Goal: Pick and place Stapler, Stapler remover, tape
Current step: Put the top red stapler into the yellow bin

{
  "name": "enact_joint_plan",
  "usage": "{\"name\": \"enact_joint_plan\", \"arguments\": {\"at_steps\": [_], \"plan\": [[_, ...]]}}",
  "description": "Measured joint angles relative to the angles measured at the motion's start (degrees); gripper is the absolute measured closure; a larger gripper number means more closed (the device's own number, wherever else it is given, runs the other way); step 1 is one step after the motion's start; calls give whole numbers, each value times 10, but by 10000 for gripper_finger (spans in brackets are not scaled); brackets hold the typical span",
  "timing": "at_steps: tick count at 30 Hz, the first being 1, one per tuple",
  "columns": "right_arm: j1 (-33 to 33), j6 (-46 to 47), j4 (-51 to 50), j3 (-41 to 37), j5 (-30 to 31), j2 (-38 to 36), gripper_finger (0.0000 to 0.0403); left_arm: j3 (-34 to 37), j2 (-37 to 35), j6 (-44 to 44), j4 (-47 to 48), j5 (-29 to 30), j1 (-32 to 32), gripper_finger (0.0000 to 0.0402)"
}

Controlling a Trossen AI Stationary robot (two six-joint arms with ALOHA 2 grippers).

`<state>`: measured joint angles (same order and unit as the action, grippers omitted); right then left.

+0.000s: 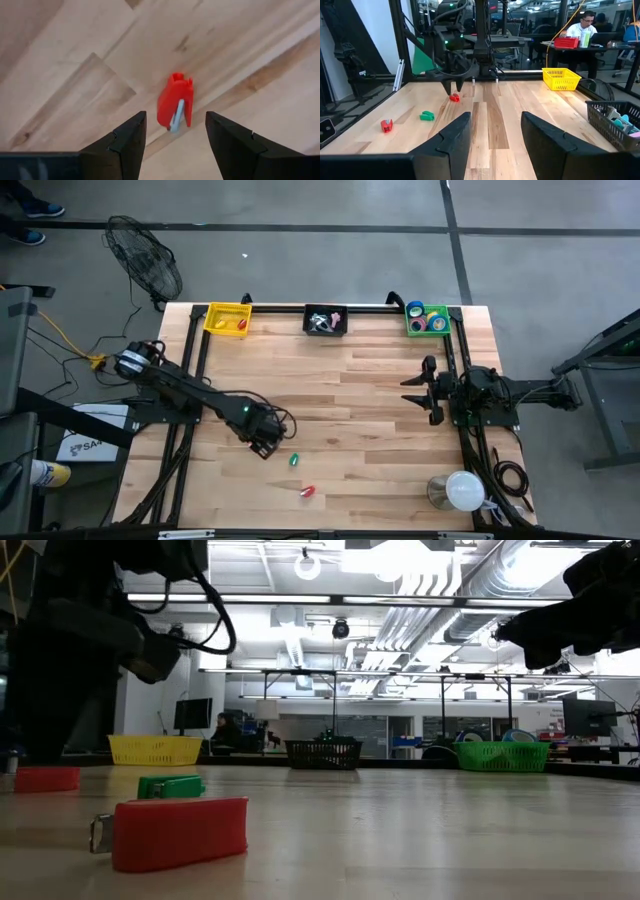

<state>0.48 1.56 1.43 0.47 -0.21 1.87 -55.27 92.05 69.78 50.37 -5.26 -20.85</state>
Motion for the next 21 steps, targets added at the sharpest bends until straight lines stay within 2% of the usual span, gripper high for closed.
{"name": "enact_joint_plan", "arguments": {"at_steps": [9,21], "plan": [[0,16,0,0,0,0,238,0,0,12,-9,31,-17,202],[0,50,0,0,0,0,238,0,0,3,-9,43,-17,202]]}}
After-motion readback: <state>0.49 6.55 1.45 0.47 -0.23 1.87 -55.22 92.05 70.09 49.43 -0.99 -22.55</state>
